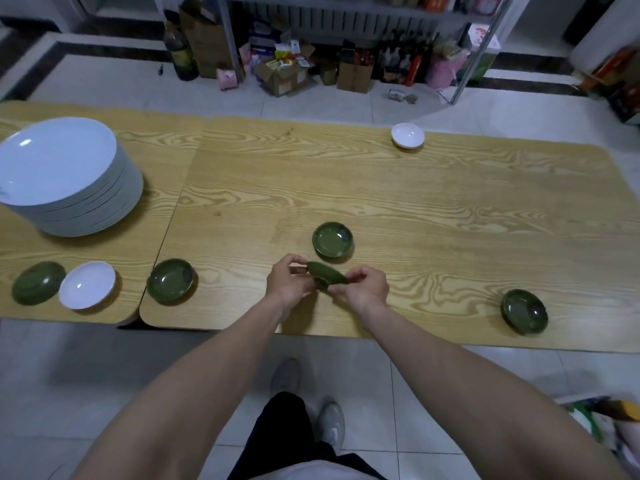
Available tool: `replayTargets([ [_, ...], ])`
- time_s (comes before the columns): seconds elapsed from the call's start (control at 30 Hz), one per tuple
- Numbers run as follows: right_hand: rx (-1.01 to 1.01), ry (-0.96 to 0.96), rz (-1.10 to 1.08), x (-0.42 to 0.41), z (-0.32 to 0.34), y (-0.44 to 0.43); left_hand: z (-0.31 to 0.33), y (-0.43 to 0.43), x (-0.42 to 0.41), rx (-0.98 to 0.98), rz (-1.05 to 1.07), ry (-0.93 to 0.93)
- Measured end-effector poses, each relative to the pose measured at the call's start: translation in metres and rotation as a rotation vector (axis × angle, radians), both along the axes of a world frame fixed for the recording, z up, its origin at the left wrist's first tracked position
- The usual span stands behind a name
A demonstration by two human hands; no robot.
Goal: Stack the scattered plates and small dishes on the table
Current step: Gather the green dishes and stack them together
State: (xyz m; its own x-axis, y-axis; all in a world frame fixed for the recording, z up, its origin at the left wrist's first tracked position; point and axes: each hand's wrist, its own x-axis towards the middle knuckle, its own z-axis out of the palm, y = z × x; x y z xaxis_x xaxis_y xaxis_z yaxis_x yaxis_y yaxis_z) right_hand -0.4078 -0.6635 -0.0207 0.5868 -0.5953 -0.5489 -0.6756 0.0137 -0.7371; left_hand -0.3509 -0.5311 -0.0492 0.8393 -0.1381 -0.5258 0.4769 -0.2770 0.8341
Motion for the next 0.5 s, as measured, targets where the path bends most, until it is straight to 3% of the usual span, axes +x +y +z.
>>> replayTargets([
  [0.13, -0.119, -0.027, 0.1, -0.017, -0.017, 0.002, -0.01, -0.002, -0.008, -0.108, 0.045, 0.05],
  [0.3, -0.296, -0.053, 0.202, -0.03, -0.035, 0.007, -0.021, 0.001, -0.017, -0.083, 0.056, 0.01],
  [0.5, -0.162, -0.074, 0.095, -0.032, -0.031, 0.005, -0.03, 0.005, -0.018, -0.024, 0.074, 0.018],
])
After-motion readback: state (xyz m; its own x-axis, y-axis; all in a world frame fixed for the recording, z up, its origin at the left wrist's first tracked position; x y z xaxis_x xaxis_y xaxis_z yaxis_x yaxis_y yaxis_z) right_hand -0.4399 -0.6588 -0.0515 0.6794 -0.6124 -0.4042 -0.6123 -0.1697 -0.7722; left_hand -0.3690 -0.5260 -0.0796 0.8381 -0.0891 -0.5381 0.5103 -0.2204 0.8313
